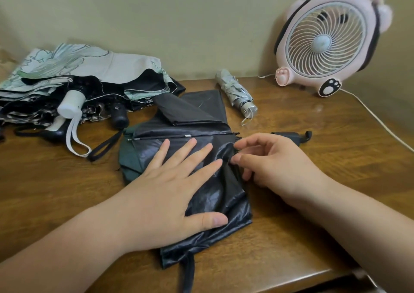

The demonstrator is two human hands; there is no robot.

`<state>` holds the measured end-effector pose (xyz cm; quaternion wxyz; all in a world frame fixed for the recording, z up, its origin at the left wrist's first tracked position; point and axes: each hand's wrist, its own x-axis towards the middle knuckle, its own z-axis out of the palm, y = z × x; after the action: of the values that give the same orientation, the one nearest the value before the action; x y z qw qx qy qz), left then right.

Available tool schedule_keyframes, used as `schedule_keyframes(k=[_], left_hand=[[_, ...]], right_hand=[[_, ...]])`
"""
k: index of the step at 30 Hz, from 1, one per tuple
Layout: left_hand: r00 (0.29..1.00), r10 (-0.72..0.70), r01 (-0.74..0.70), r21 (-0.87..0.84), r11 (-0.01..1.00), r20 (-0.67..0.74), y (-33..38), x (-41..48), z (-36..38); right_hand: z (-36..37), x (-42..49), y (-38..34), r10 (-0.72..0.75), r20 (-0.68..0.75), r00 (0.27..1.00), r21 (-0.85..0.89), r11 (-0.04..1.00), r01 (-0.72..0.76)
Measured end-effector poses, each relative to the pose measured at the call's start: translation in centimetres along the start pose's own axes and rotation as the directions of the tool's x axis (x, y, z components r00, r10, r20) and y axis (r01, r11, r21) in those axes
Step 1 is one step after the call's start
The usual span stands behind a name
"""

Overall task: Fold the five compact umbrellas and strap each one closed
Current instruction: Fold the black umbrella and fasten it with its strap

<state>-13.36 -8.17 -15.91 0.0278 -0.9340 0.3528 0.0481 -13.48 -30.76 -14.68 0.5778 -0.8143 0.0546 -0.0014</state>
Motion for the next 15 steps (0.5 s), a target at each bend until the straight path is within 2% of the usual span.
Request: schedule_keyframes(k=[3,9,15], left_hand=[[1.0,0.015,-0.015,-0.016,1.0,-0.01,0.2,0.0,0.1],[0.991,-0.039,0.031,-0.057,0.998,-0.129,-0.1,0.6,0.5],[0.995,-0.042,0.043,0.007,0.999,-0.094,0.2,1.1,0.8]], right_hand=[[-0.2,0.4,-0.1,0.051,-0.002,0.999,0.02,0.999,-0.051],[0.0,0.0,-0.8,-0.049,0.141,0.989,-0.017,0.999,0.052],[-0.2,-0.3,-0.3,-0.089,0.177,0.98,0.026,0.996,0.086]])
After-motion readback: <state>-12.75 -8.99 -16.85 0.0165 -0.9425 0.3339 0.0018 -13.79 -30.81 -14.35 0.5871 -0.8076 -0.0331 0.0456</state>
